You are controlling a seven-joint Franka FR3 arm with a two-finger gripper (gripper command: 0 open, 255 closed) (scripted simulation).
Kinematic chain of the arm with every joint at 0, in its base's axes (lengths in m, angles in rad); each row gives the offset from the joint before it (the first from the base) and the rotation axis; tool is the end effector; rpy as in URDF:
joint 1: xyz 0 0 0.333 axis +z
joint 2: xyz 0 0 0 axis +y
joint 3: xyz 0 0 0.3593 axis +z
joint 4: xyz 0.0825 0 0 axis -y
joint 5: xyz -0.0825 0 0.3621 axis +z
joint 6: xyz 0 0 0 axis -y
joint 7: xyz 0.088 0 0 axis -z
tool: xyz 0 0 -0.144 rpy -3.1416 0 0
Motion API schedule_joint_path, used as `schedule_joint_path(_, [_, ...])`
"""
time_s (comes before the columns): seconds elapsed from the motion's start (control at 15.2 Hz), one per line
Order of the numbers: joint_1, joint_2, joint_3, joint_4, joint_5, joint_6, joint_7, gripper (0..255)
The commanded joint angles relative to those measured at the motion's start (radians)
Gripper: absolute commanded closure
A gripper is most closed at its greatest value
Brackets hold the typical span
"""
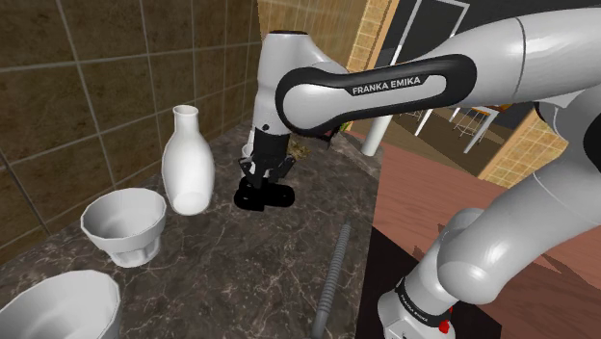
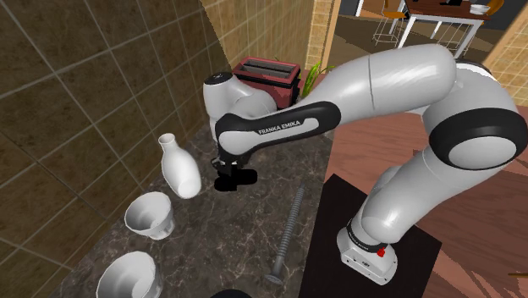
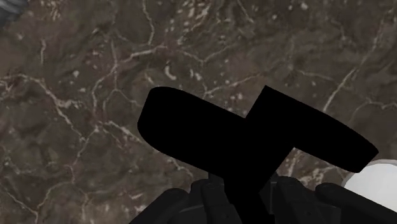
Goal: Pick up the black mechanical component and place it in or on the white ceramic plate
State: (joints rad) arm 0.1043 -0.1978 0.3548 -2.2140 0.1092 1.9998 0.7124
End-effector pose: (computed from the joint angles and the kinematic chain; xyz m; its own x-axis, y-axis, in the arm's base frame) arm 0.4052 0.2189 0.4685 0.9524 -0.3023 -0.0402 -0.3027 -0.9531 -0.0045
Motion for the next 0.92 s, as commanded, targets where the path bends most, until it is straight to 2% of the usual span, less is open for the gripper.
schedule_joint_path(0.0, [0.000,-0.010,-0.002,0.018,0.002,-0.028,-0.001,255])
schedule_joint_path(0.66, [-0.003,-0.036,-0.012,0.124,0.003,-0.159,-0.002,255])
schedule_joint_path(0.86, [-0.034,-0.012,-0.053,0.148,-0.016,-0.164,-0.066,255])
